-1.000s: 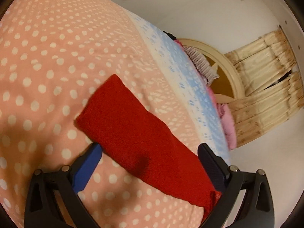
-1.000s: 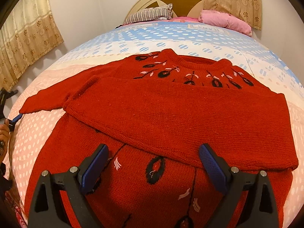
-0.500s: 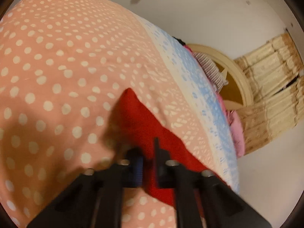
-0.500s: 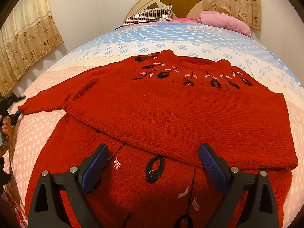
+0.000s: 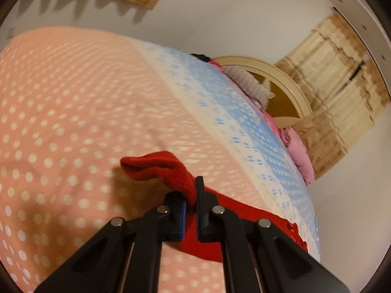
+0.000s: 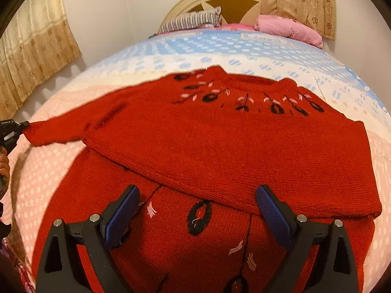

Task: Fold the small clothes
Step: 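Close the left gripper on the second sleeve cuff, then lift the sleeve with the left gripper and fold it across the sweater body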

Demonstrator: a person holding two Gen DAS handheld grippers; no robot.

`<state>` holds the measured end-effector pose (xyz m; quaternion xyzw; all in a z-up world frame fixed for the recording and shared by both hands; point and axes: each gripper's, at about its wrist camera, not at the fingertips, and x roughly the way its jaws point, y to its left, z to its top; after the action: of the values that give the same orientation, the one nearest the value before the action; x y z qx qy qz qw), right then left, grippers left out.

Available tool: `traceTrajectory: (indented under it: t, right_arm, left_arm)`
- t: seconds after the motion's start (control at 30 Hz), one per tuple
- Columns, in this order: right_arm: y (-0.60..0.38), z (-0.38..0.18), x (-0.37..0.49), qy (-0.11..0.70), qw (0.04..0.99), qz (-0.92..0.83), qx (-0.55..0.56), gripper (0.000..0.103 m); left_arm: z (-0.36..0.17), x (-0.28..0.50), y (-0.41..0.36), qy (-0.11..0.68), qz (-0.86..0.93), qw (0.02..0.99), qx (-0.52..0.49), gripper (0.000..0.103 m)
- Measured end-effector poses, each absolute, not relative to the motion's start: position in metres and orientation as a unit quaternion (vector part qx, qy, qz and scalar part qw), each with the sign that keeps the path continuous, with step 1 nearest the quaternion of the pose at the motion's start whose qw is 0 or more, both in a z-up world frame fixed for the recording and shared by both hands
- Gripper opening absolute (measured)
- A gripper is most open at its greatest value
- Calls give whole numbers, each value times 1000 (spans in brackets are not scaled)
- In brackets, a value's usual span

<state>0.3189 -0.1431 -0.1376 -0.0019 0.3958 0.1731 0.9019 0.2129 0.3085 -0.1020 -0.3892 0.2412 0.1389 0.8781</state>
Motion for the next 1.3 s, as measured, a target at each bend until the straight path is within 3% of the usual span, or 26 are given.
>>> traceTrajectory:
  t: [0.57,1.3]
  right_arm:
    - [-197,-80,265,357,915,176,60,97]
    - [-236,-83,205,351,914,194,59,97]
  left_arm:
    - [-25,259,224,217,26,906,-362,5]
    - [36,303,114,198,-53,922,-327,5]
